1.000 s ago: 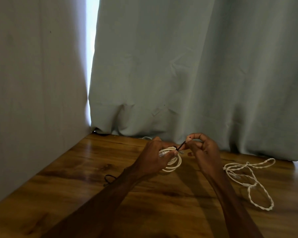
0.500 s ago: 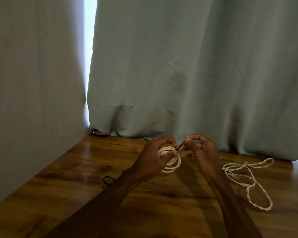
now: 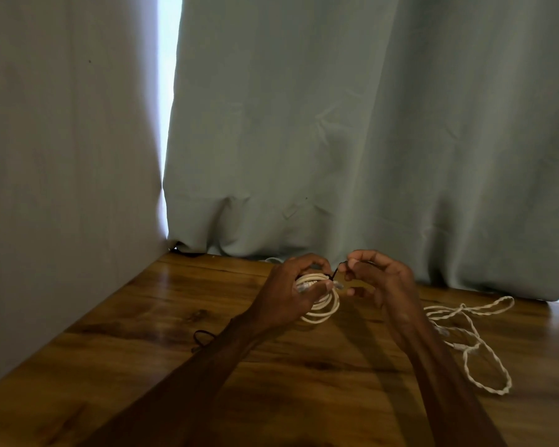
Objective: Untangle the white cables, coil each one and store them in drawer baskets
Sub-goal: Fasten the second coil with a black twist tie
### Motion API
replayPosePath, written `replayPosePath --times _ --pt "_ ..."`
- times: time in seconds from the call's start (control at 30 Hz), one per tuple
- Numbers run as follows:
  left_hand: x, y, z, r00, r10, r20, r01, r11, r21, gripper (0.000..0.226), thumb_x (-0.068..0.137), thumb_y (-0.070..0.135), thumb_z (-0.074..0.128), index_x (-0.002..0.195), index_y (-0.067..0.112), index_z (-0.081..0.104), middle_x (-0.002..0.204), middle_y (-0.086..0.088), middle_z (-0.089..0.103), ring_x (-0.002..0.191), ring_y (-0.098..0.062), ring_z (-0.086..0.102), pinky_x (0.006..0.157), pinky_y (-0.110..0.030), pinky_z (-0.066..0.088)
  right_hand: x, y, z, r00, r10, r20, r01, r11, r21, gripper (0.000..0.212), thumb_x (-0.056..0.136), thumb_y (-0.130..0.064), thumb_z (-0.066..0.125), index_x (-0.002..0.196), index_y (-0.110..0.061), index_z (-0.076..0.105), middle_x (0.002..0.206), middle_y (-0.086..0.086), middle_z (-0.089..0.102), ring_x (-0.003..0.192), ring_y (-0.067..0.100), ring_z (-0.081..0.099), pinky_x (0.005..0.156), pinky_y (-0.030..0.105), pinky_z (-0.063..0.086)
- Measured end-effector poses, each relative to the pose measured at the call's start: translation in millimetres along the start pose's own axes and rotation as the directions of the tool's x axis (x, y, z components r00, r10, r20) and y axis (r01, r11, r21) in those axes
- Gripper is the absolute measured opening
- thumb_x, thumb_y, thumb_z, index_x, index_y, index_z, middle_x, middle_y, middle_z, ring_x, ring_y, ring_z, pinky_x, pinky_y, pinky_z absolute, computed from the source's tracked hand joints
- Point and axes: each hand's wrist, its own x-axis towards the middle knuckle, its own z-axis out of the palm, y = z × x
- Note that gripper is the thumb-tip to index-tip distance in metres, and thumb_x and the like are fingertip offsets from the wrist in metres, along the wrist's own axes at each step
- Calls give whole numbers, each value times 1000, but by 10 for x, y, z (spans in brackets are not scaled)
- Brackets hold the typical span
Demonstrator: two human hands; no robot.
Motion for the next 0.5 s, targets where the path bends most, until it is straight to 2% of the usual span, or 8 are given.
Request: replayPosePath --times 0.07,0.13,0.23,0.33,0.4,0.5 --pt "2 -5 -4 1000 -2 -1 2 1000 -5 18 89 15 78 106 17 71 97 7 74 86 -9 72 75 -21 56 3 -10 -22 998 60 27 -61 996 65 14 94 -8 62 101 0 72 92 14 78 81 20 71 61 28 60" --pt "4 -16 -11 1000 -9 -4 9 1000 -16 18 88 14 78 105 17 71 96 6 74 86 -10 72 77 -25 57 -2 -2 -49 995 92 42 -95 991 89 19 91 -13 65 100 1 73 95 15 78 81 18 72 62 26 60" --pt "4 -31 -10 1000 -22 18 22 999 -28 18 89 15 78 104 18 71 94 4 75 83 -12 73 75 -30 59 -13 28 -89 993 108 44 -110 993 47 20 82 -4 72 100 3 74 93 16 79 77 18 73 63 22 60" --pt "11 -42 -4 999 -20 45 22 999 -45 18 89 15 78 106 17 70 91 3 75 80 -12 74 73 -31 59 -17 43 -119 989 134 60 -136 990 38 34 73 -4 77 107 2 73 96 19 78 75 20 72 66 23 61" --pt "10 -49 6 998 -32 61 35 998 -60 19 90 16 78 107 18 70 92 1 76 81 -14 74 75 -38 61 -23 41 -121 986 145 86 -149 988 37 40 73 -5 78 113 -2 72 100 21 77 77 20 73 70 24 62" --pt "8 -55 9 995 -50 86 56 995 -80 20 89 15 78 107 18 70 93 -1 77 84 -17 75 78 -44 61 -25 52 -110 988 134 72 -137 990 36 36 77 1 76 113 0 73 101 24 76 77 21 75 75 27 63"
